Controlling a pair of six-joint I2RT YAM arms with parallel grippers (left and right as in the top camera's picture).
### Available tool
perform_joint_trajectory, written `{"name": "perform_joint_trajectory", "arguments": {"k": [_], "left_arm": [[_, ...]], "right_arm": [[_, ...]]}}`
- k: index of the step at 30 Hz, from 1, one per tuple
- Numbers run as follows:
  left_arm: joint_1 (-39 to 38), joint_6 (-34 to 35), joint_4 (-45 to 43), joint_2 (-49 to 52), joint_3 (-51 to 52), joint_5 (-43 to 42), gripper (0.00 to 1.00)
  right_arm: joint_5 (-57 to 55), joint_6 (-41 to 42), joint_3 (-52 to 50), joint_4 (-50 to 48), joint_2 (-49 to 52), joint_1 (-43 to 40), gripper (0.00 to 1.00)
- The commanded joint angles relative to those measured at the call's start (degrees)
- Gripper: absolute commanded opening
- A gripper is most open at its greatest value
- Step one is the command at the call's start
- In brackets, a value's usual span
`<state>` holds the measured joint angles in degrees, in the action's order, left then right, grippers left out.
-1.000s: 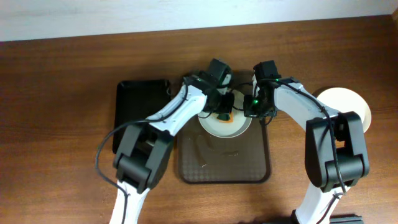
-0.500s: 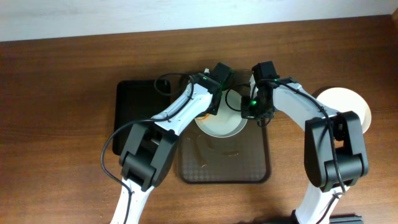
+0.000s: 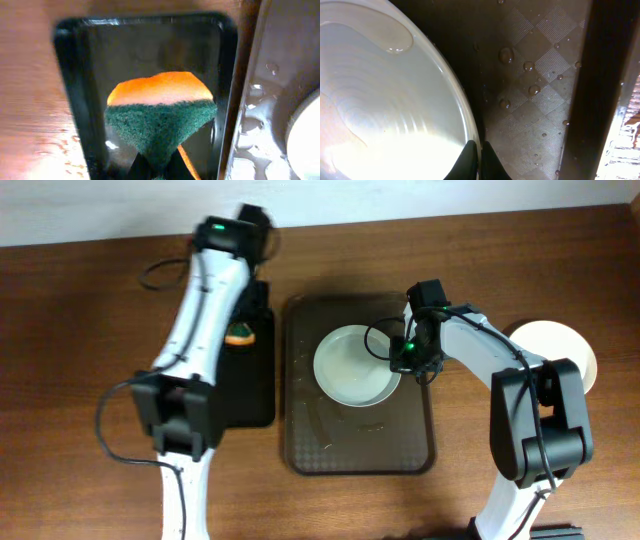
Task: Clean dirty plates on tray and stack at the side
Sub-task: 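Return the sponge to the black tray with the left gripper, then lift the plate and tilt it over the black tray with right gripper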
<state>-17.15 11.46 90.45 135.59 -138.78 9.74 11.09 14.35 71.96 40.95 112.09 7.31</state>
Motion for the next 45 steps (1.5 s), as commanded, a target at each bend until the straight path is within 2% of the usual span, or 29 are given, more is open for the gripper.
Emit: {"name": "perform_joint_trajectory", "arguments": {"k": [1,3,5,6,8,9,10,11,12,16,22,26,28,30,33,34,37,45], "left_arm": [[5.7,-6.0,-2.2,-0.4,8.1,-13.4,0.01],[6.4,-6.0,-5.2,-0.4,13.7,-13.4,0.02],[6.8,-6.0,-8.0,-0.4,17.9,-13.4,0.18],[7.4,-6.0,-8.4,-0.4,18.4,-13.4,0.25],[8.4,-6.0,-8.2,-1.8,18.3,-13.6,0.51],[9.4,-6.6,-7.5,-5.3,18.3,-13.8,0.9],[9.8,-7.2,-7.1,-8.0,18.3,-14.0,1.0],[10.5,-7.3,-6.8,-11.5,18.3,-14.0,1.0],[11.3,-7.3,-6.5,-14.6,18.3,-14.0,1.0],[17.5,-7.3,-4.0,-29.3,18.3,-13.8,1.0],[24.5,-7.3,-0.5,-38.2,18.3,-13.4,1.0],[24.5,-7.3,-0.6,-38.2,18.3,-13.4,1.0],[24.5,-7.3,-0.5,-38.2,18.3,-13.4,1.0],[24.5,-7.3,-0.6,-38.2,18.3,-13.4,1.0],[24.5,-7.3,-0.6,-38.2,18.3,-13.4,1.0],[24.5,-7.3,-0.6,-38.2,18.3,-13.4,1.0],[24.5,-7.3,-0.6,-38.2,18.3,-13.4,1.0],[24.5,-7.3,-0.6,-38.2,18.3,-13.4,1.0]], "right_arm": [[-4.2,-0.5,-1.2,0.7,1.5,-0.6,0.04],[-4.2,-0.5,-1.2,0.6,1.5,-0.6,0.04],[-4.2,-0.5,-1.2,0.6,1.5,-0.6,0.06],[-4.2,-0.6,-1.2,0.6,1.5,-0.6,0.11],[-4.2,-0.9,-1.2,0.5,1.5,-0.6,0.17],[-4.2,-2.5,-1.2,-0.2,1.5,-0.6,0.22],[-4.2,-3.2,-1.2,-0.7,1.5,-0.6,0.22],[-4.2,-3.2,-1.2,-1.0,1.5,-0.6,0.1],[-4.2,-3.3,-1.2,-1.2,1.5,-0.6,0.04],[-0.8,-7.6,3.2,1.1,-2.0,0.1,0.04],[-0.1,-7.9,15.1,5.0,-6.0,9.2,0.04],[-0.9,-4.4,15.5,-5.1,-5.6,19.1,0.04],[-5.2,-4.5,15.5,-11.3,-5.1,23.4,0.04],[-8.7,-11.4,15.5,-20.0,-3.8,28.3,0.04],[-13.6,-22.3,15.5,-25.4,-3.1,32.3,0.04],[-21.6,-28.0,15.5,-27.8,-3.1,34.8,0.04],[-35.6,-35.9,15.5,-31.3,-3.1,38.3,0.04],[-49.5,-41.6,15.5,-34.7,-4.4,42.6,0.04]]}}
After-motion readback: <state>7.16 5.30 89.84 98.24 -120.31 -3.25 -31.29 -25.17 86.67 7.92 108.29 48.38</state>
